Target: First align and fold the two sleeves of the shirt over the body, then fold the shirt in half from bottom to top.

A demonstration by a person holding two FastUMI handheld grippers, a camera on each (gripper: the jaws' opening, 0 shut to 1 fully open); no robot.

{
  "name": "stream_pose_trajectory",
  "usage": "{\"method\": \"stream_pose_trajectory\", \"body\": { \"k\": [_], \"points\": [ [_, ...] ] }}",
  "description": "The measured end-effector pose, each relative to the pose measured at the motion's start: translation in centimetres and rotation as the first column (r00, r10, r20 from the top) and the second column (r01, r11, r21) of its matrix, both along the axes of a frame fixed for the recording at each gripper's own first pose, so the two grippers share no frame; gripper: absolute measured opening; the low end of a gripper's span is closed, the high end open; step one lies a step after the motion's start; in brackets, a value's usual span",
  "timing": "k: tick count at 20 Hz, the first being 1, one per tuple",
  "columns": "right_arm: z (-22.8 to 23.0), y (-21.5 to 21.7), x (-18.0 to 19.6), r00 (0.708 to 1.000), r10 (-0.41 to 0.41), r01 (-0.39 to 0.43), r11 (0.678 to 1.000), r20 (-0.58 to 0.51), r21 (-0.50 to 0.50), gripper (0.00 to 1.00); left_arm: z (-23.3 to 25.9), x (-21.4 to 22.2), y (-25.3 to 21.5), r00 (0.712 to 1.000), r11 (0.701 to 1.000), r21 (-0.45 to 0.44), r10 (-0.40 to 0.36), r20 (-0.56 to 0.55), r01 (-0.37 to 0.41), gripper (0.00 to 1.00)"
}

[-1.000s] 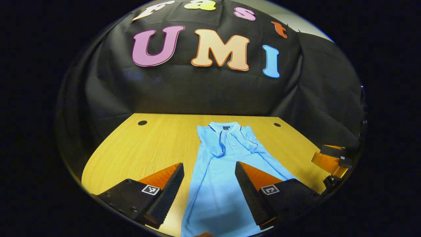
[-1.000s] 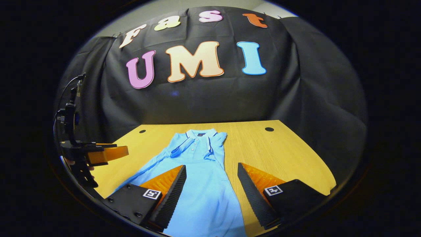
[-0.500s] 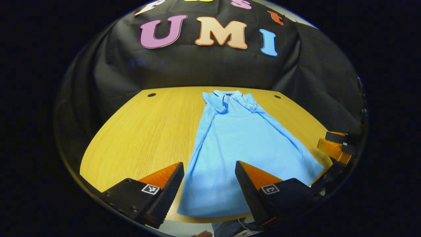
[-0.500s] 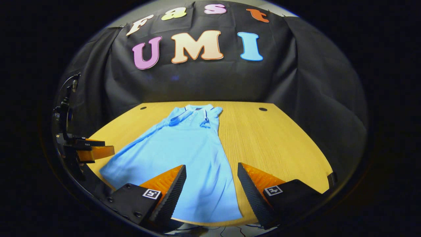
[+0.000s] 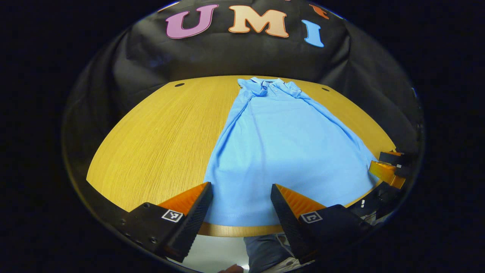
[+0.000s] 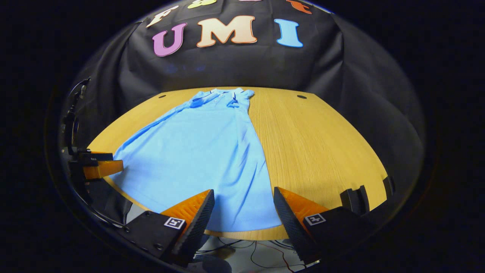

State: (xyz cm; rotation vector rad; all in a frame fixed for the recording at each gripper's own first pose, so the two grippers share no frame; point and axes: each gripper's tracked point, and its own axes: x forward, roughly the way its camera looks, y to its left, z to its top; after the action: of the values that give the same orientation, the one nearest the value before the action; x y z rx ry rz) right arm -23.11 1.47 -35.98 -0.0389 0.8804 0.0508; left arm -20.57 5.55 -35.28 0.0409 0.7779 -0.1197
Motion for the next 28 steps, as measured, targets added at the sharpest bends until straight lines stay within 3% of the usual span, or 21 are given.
{"method": "stream_pose_trajectory", "body": {
  "k": [5,6,7,8,9,10,11,12,13,19,28],
  "points": [
    [-0.3,0.3,-0.1,1.0,-0.02,0.021,0.999,-0.016,0.041,0.99,-0.1,-0.1,-0.6,1.0,1.0,-0.009,0.002,0.015,-0.002,0.97],
    [-0.4,0.8,-0.1,1.0,-0.001,0.002,0.999,-0.026,0.048,0.94,-0.2,-0.2,-0.9,1.0,1.0,-0.022,-0.008,0.025,0.008,0.95],
    [-0.5,1.4,0.0,0.999,0.017,-0.015,0.998,-0.033,0.057,0.82,-0.1,-0.1,-1.4,0.999,0.999,-0.031,-0.021,0.036,0.022,0.9],
    [-0.5,2.1,-0.2,0.998,0.029,-0.026,0.997,-0.048,0.072,0.7,-0.3,-0.3,-1.9,0.999,0.998,-0.045,-0.033,0.033,0.034,0.76],
    [-0.7,2.6,-0.2,0.998,0.038,-0.032,0.995,-0.058,0.095,0.46,-0.2,-0.3,-2.3,0.999,0.997,-0.06,-0.042,0.034,0.044,0.66],
    [-0.7,3.0,-0.3,0.997,0.03,-0.022,0.994,-0.075,0.11,0.27,-0.3,-0.4,-2.9,0.999,0.996,-0.08,-0.044,0.028,0.046,0.44],
    [-0.5,3.2,-0.2,0.997,0.026,-0.017,0.992,-0.076,0.127,0.07,-0.2,-0.4,-3.4,0.999,0.994,-0.106,-0.036,0.028,0.039,0.34],
    [-0.5,3.3,-0.4,0.995,0.024,-0.011,0.99,-0.094,0.14,0.08,-0.2,-0.3,-3.3,1.0,0.993,-0.116,-0.011,0.022,0.013,0.05],
    [-0.4,3.6,-0.4,0.994,0.028,-0.012,0.988,-0.104,0.152,0.03,-0.2,-0.1,-3.2,1.0,0.992,-0.123,0.001,0.004,0.0,0.0],
    [1.2,4.5,0.7,0.997,0.024,-0.01,0.982,-0.069,0.19,0.02,0.2,0.2,-3.0,0.996,0.983,-0.175,0.048,-0.072,-0.06,0.0],
    [5.9,4.9,8.0,1.0,-0.025,0.023,0.957,0.001,0.289,0.02,5.2,5.9,-2.5,0.999,0.972,-0.233,0.034,-0.003,-0.034,0.0]
  ]
}}
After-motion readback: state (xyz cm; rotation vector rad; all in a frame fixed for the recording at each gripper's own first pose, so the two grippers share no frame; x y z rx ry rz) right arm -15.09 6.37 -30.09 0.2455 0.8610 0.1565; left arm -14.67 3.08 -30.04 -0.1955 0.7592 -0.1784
